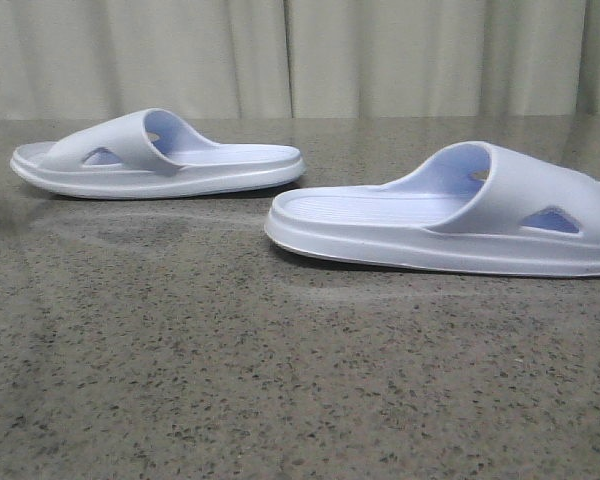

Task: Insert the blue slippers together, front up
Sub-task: 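Lower the left gripper and pinch the heel rim of its slipper, then lift both slippers and bring them toward each other above the table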

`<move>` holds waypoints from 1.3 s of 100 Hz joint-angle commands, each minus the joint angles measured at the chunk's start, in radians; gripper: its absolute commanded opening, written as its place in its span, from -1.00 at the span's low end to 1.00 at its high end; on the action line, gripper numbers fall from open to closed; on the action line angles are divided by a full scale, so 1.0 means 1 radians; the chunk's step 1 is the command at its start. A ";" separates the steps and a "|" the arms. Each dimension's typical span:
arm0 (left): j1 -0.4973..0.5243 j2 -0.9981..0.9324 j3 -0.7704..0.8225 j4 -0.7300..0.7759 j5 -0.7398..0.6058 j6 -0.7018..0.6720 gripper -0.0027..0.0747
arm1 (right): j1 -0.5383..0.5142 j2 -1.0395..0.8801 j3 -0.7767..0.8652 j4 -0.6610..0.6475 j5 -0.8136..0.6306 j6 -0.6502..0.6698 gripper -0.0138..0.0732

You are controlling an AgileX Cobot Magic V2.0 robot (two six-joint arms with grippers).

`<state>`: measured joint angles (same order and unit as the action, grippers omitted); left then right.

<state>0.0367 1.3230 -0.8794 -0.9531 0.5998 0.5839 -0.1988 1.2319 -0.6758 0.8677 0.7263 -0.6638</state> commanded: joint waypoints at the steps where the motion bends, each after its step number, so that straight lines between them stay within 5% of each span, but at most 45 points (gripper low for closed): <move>1: 0.003 0.066 -0.085 -0.057 0.006 0.013 0.13 | -0.007 -0.014 -0.025 0.012 -0.001 -0.022 -0.92; 53: 0.003 0.336 -0.260 -0.138 0.071 0.050 0.09 | -0.007 -0.014 -0.025 0.012 -0.024 -0.024 -0.92; 63: 0.003 0.348 -0.260 -0.150 0.085 0.052 -0.24 | -0.007 -0.014 -0.025 0.010 -0.024 -0.024 -0.92; 73: 0.003 0.352 -0.260 -0.150 0.096 0.061 -0.90 | -0.007 -0.014 -0.025 0.010 -0.024 -0.024 -0.92; 130: 0.156 0.153 -0.229 -0.126 0.258 0.075 -0.89 | -0.008 -0.036 -0.043 0.044 -0.013 -0.024 -0.92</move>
<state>0.1563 1.5469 -1.1026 -1.0492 0.8140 0.6545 -0.1988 1.2278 -0.6797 0.8737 0.7145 -0.6679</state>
